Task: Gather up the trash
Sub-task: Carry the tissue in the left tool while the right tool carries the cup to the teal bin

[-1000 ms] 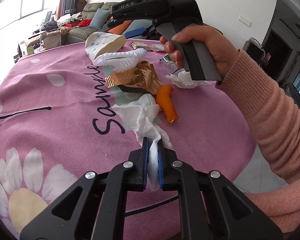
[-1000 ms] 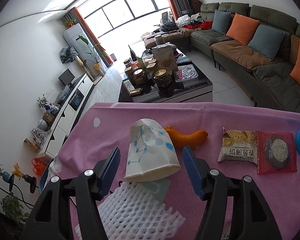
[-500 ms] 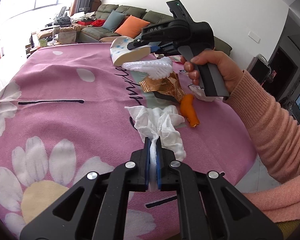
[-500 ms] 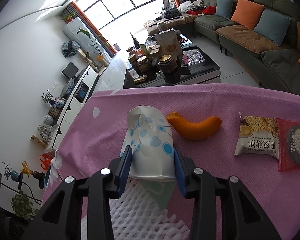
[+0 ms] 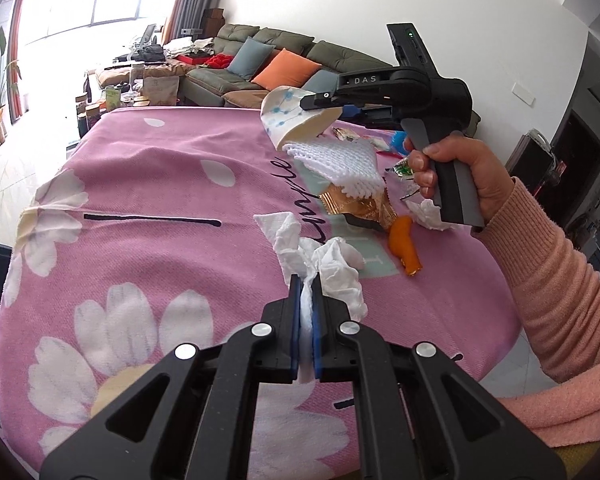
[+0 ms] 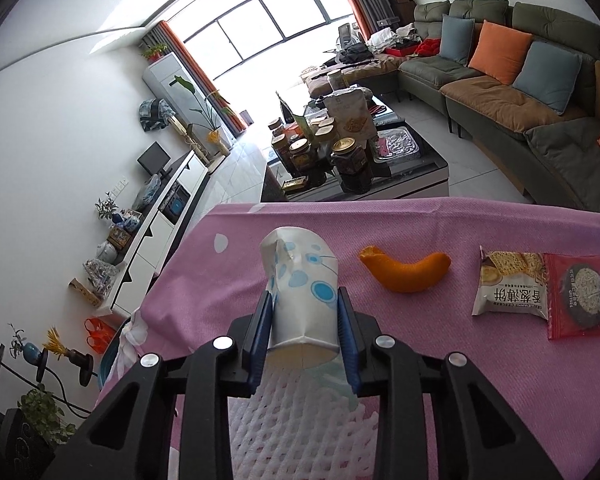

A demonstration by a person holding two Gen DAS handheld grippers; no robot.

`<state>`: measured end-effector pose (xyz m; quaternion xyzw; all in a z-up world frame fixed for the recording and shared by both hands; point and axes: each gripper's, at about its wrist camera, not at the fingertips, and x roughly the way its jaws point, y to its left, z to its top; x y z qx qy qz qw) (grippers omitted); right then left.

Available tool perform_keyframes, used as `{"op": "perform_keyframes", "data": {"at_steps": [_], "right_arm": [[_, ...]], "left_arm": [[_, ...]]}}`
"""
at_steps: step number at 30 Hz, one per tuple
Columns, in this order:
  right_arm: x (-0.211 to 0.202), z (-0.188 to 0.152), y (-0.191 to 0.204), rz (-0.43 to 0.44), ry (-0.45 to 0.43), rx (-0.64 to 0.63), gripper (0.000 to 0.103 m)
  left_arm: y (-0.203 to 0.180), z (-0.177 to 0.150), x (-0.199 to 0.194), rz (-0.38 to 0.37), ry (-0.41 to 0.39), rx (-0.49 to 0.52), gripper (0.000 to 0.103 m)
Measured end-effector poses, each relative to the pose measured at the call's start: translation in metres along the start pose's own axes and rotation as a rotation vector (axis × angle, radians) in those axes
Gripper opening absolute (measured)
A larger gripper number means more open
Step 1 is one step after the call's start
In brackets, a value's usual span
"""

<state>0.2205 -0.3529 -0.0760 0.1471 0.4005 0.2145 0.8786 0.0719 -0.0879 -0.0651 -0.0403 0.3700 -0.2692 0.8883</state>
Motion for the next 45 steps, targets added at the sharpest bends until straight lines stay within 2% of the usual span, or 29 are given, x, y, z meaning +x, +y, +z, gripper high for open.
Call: {"op": "perform_keyframes", "data": {"at_steps": [16,23,32,38,45], "right_arm": [[-0.039,0.009,0.012,0.012,-0.17,0.002,0.028],[-0.052,0.004,0.022,0.066,-0.181,-0.013,0.028],[-0.067,-0.029,0.054,0.179,-0.178,-0.052,0.028],[-0.062,-0.05,0.071,0.247,-0.151,-0.052,0.028],[-0.045,-0.068,0.085,0.287,-0.111,-0.042,0.028]], "left_arm": [[0.013,0.003,-0.03,0.061,-0.058,-0.022,0.005],[0.019,0.005,-0.04,0.079,-0.087,-0.033,0.005],[0.025,0.007,-0.059,0.117,-0.121,-0.034,0.005],[0.029,0.007,-0.072,0.141,-0.141,-0.04,0.005],[0.037,0.003,-0.083,0.163,-0.157,-0.054,0.005]]}}
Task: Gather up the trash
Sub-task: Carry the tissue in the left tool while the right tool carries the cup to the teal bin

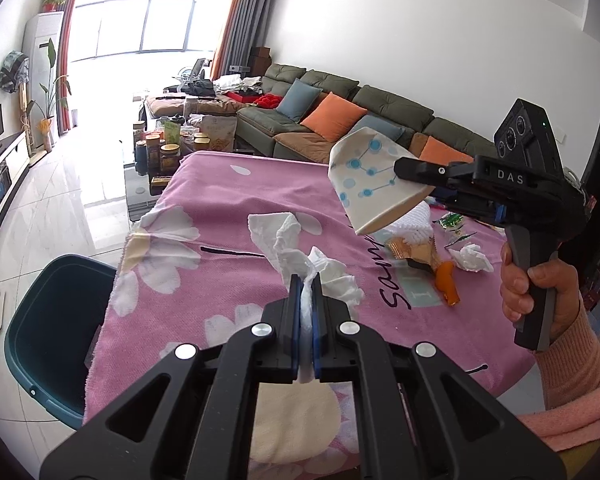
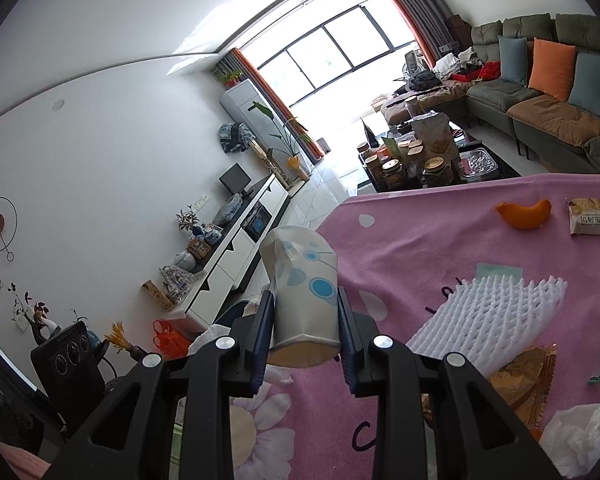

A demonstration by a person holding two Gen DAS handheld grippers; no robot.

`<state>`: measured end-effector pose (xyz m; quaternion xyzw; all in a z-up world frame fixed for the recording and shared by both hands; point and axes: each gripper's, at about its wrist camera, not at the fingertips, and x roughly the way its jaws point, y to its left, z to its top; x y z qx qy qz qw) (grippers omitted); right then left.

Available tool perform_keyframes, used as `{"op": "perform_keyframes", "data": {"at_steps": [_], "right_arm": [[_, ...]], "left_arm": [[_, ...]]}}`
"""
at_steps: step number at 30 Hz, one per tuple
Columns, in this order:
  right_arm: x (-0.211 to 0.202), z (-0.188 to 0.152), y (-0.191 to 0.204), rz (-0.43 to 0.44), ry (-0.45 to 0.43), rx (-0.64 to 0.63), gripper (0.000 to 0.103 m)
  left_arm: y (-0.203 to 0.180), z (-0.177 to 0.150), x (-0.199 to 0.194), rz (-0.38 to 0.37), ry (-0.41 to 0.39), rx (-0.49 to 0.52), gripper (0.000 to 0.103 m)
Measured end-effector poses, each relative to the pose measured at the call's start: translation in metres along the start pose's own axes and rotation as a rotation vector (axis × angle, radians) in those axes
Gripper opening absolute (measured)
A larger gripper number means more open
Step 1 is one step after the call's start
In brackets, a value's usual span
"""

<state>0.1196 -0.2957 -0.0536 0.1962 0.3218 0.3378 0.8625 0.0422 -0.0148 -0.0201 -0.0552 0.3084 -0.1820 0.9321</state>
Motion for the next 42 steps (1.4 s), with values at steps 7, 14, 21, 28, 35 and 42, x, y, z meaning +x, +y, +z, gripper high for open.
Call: {"op": "perform_keyframes", "data": {"at_steps": [7,14,21,28,35,42], "right_arm": [[0.015,-0.017,0.016,0.026,0.027,-0.001,0.028],[0.022,-0.021,0.026,0.049,0.042,-0.01,0.028],[0.04,-0.025,0.037,0.073,0.073,-0.022,0.028],[0.055,-0.025,0.048,0.093,0.096,-0.041,0.028],[0.067,-0.028,0.064,0.116,0.117,-0.06,0.028],[0.083,-0.028,0.078,0.139,0.146,-0.081,0.028]], "left_arm": [[0.012,-0.002,-0.015,0.027,-0.016,-0.014,0.005],[0.026,-0.004,-0.026,0.063,-0.03,-0.033,0.005],[0.04,-0.007,-0.038,0.104,-0.04,-0.054,0.005],[0.056,-0.011,-0.049,0.144,-0.048,-0.077,0.005],[0.069,-0.015,-0.056,0.18,-0.052,-0.103,0.005],[0.078,-0.017,-0.064,0.21,-0.061,-0.118,0.005]]}}
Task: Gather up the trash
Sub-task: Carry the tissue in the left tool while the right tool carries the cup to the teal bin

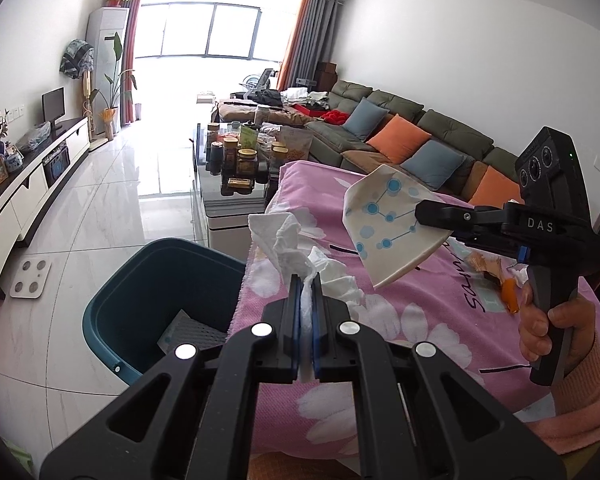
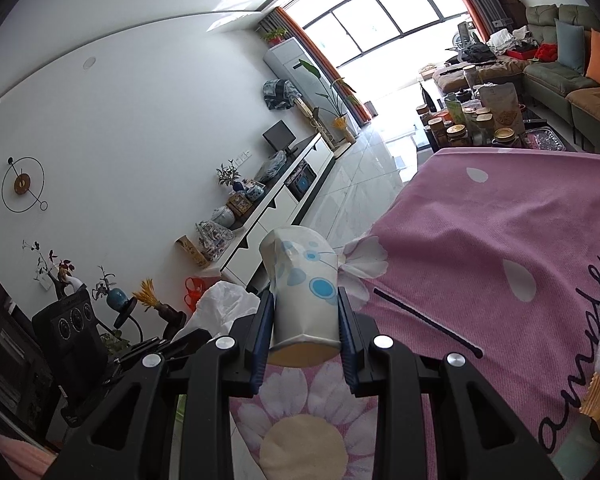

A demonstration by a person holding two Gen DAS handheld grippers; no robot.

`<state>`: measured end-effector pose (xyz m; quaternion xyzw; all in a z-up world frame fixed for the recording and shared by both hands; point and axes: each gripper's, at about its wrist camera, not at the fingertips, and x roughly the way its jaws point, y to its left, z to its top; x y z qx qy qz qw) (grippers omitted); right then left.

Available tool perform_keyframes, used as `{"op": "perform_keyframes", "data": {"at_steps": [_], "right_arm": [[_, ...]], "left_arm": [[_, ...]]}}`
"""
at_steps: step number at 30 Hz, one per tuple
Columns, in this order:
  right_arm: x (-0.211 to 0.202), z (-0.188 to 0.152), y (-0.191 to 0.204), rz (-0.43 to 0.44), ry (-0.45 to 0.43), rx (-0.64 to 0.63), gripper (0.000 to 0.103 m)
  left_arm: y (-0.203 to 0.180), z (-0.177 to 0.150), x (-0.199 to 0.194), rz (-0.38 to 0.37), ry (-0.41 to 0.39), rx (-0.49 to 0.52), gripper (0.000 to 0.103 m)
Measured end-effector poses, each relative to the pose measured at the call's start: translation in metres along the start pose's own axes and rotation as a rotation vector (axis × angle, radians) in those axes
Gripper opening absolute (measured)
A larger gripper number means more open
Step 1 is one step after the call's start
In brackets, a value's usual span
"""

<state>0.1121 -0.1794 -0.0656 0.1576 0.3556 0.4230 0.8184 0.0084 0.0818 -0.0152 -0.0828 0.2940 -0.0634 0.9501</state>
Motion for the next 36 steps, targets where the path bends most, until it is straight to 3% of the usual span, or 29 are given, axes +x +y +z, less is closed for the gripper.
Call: {"op": "perform_keyframes", "data": {"at_steps": [20,36], "right_arm": [[0.048,0.01,0.027,0.052,0.069,-0.046,0.028],[0.094,0.021,0.04,0.036,0.122,-0.069,0.029]], "left_arm": [[0.028,0.0,-0.015,0.092,-0.021,-0.028,0.005],[0.063,0.0,0.013,0.16,0.026,-0.074,0.005]]}}
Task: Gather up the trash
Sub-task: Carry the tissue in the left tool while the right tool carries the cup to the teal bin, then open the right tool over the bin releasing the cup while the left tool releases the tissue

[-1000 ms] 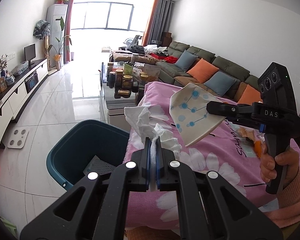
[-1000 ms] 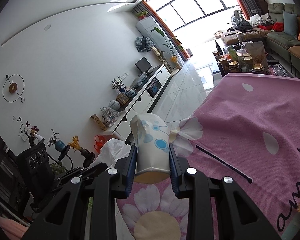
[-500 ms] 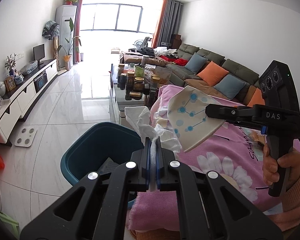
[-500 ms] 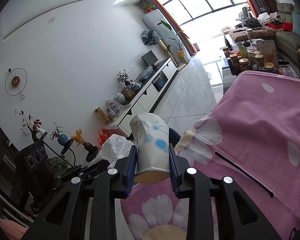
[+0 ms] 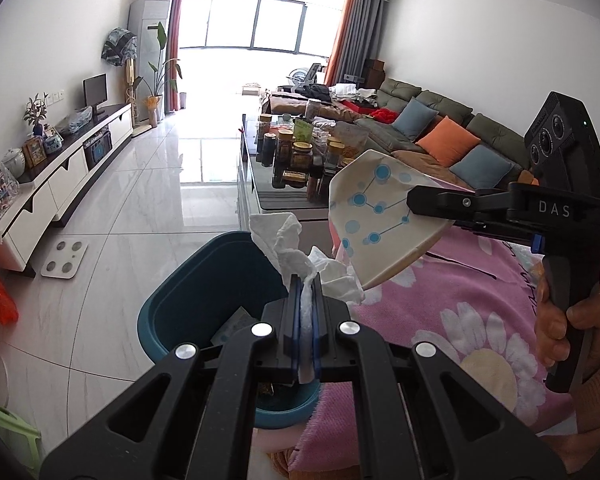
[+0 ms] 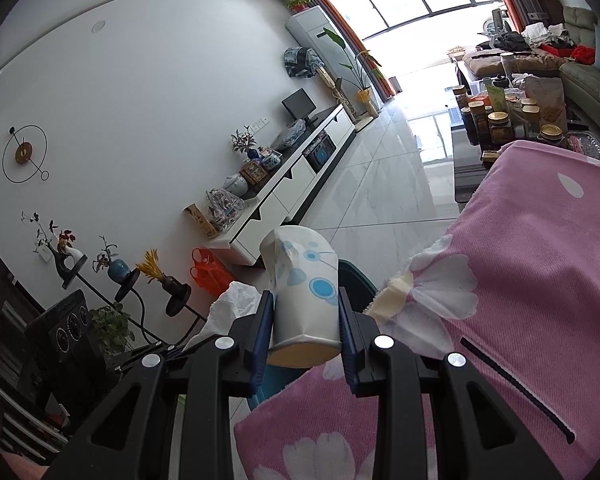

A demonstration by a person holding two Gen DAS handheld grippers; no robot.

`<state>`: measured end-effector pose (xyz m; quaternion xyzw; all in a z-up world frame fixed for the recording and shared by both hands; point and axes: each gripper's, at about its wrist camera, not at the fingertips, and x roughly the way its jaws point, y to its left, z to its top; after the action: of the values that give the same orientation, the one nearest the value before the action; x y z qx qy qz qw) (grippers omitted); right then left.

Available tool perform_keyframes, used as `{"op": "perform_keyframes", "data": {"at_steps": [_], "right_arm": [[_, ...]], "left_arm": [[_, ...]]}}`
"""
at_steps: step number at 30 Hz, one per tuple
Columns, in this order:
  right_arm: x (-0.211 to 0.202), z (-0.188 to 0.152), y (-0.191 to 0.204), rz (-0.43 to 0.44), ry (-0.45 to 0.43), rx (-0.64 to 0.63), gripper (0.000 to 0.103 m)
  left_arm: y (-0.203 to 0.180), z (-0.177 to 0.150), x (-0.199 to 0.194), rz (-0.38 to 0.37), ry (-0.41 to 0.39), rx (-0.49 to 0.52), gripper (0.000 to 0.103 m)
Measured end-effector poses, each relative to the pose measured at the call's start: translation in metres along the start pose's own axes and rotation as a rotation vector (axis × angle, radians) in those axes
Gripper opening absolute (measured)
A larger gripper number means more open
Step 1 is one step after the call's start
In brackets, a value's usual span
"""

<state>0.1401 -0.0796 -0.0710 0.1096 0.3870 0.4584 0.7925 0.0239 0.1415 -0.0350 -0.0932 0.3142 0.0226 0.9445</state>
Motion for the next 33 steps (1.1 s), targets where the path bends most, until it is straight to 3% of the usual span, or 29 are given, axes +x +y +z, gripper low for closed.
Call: {"op": "perform_keyframes", "data": {"at_steps": [20,27,29,33], "right_arm": [[0.08,0.004,0.011,-0.114,0.154,-0.045,0.029],[0.1,0.002,0.012,-0.149,0.206,-0.052,0.032],[0.101,0.002,0.013,-0.15,0.205,-0.052,0.037],[0.093,0.002,0.012,-0.144,0.197,-0.058,0.037]], "left_arm": [[0.028,-0.007,0.073,0.056,0.102,-0.069,0.005],[0.042,-0.011,0.111,0.066,0.16,-0.116,0.007],[0.045,-0.012,0.123,0.079,0.172,-0.127,0.007],[0.052,-0.013,0.14,0.094,0.185,-0.147,0.032]]}}
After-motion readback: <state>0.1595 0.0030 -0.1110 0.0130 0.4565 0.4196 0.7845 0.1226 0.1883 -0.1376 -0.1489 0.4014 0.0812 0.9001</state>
